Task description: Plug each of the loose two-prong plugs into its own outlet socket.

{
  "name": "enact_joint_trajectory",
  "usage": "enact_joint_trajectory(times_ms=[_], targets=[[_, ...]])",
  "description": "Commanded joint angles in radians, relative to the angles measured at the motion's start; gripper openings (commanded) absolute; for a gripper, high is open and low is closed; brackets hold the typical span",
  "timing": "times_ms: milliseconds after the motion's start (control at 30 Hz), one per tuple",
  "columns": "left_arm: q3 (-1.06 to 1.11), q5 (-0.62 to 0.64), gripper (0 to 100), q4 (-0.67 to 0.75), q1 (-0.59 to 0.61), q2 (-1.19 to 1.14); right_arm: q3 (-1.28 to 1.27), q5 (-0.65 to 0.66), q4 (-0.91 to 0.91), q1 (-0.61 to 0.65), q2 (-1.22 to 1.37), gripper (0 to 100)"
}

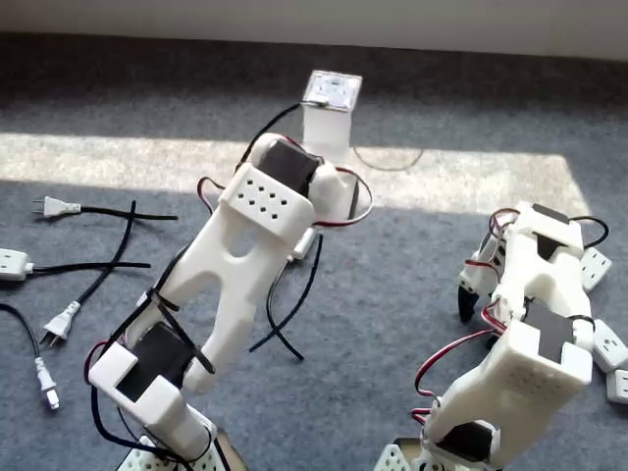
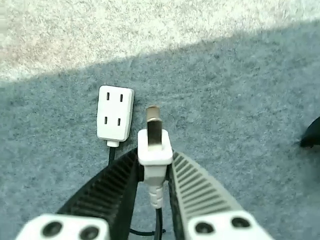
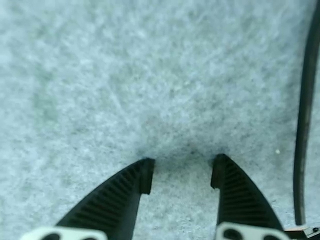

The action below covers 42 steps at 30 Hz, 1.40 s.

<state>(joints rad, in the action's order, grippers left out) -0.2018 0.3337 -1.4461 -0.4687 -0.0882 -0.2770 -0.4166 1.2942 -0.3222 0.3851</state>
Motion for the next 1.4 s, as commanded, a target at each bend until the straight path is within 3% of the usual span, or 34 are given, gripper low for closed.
enact_joint_trajectory(times_ms=[0,233,367,567,733,833,967,1133,1267,1367], targets=[[0.027,-0.23,1,0.002,-0.028,0.051,-0.002,-0.008,-0.085,0.008,-0.002,19.8],[0.249,-0.56,1,0.183,-0.07,0.058,0.008,-0.006,-0.107,0.013,-0.004,19.8],[0.507,-0.701,1,0.381,-0.113,0.183,0.048,-0.006,-0.17,0.033,-0.002,19.6],[1.033,-0.692,1,0.816,-0.191,0.631,0.054,-0.006,-0.239,0.028,-0.002,19.5],[1.394,-0.482,1,1.198,-0.205,0.995,0.054,-0.006,-0.249,0.031,-0.004,19.5],[1.566,-0.367,1,1.456,-0.208,1.107,0.056,-0.006,-0.249,0.033,-0.008,19.4],[1.727,-0.358,1,1.754,-0.257,1.129,0.117,-0.006,-0.237,0.058,-0.012,16.6],[1.791,-0.408,1,1.834,-0.338,1.129,0.303,-0.006,-0.131,0.136,-0.012,0.0],[1.79,-0.408,1,1.834,-0.341,1.129,0.53,-0.002,0.096,0.206,-0.012,0.5],[1.793,-0.407,1,1.832,-0.344,1.129,0.763,0.104,0.317,0.24,-0.012,0.5]])
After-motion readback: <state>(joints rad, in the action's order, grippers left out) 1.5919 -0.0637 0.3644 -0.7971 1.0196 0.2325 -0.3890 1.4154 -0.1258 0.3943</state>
